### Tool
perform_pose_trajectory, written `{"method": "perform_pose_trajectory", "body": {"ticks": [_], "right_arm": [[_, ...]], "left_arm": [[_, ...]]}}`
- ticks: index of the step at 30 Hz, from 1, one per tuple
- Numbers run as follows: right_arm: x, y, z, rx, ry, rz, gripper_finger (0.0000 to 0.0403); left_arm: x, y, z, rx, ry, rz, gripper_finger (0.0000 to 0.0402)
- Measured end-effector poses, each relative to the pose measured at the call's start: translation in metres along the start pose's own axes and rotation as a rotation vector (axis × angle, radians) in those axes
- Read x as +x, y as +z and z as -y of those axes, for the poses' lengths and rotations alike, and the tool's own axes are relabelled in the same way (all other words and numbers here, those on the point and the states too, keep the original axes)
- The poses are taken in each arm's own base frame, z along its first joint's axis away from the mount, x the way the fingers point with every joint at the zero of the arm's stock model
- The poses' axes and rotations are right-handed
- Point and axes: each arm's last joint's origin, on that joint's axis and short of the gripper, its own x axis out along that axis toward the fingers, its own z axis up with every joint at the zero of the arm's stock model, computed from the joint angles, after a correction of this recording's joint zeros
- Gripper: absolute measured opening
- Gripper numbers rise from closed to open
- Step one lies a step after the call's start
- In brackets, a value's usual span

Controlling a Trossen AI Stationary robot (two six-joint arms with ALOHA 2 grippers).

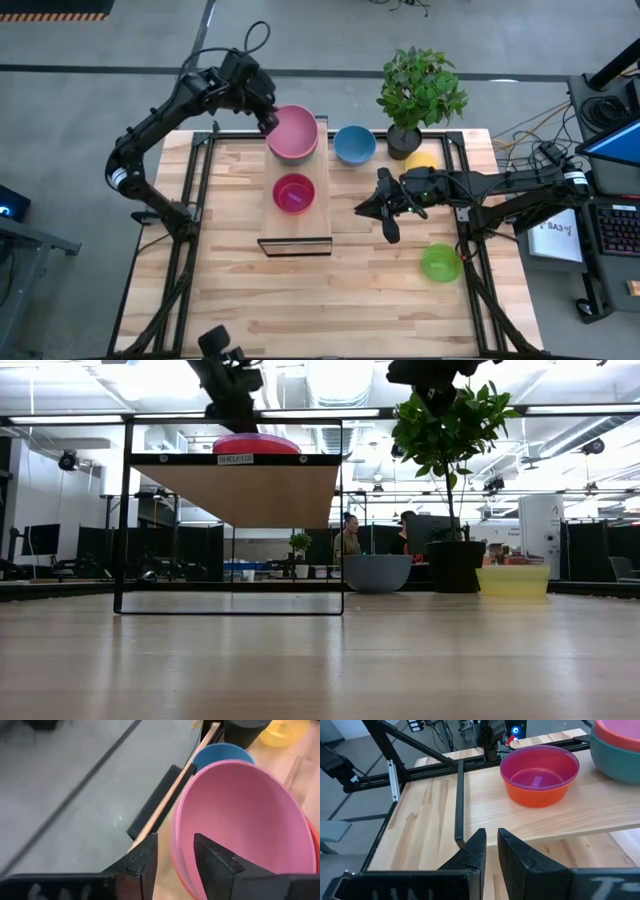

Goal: Place and stack bowls onto a shelf
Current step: Stack the pink bowl on top of the orange bowl on the shelf

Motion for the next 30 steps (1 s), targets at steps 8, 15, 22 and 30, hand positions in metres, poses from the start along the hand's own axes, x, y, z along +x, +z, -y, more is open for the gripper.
{"method": "perform_pose_trajectory", "body": {"ticks": [8, 15, 22, 30], "right_arm": [[0.000, 0.002, 0.000, -0.026, -0.025, 0.035, 0.0038], [0.001, 0.000, -0.012, -0.044, 0.009, 0.044, 0.0038], [0.001, -0.002, -0.027, -0.062, -0.027, 0.059, 0.0038], [0.001, -0.001, -0.032, -0.046, -0.036, 0.090, 0.0038]], "left_arm": [[-0.016, 0.003, 0.005, 0.260, -0.155, 0.138, 0.0085], [0.001, 0.005, 0.001, 0.326, -0.157, 0.162, 0.0014], [0.007, 0.005, -0.017, 0.296, -0.106, 0.171, 0.0004], [0.019, 0.001, -0.023, 0.252, -0.118, 0.137, 0.0000]]}}
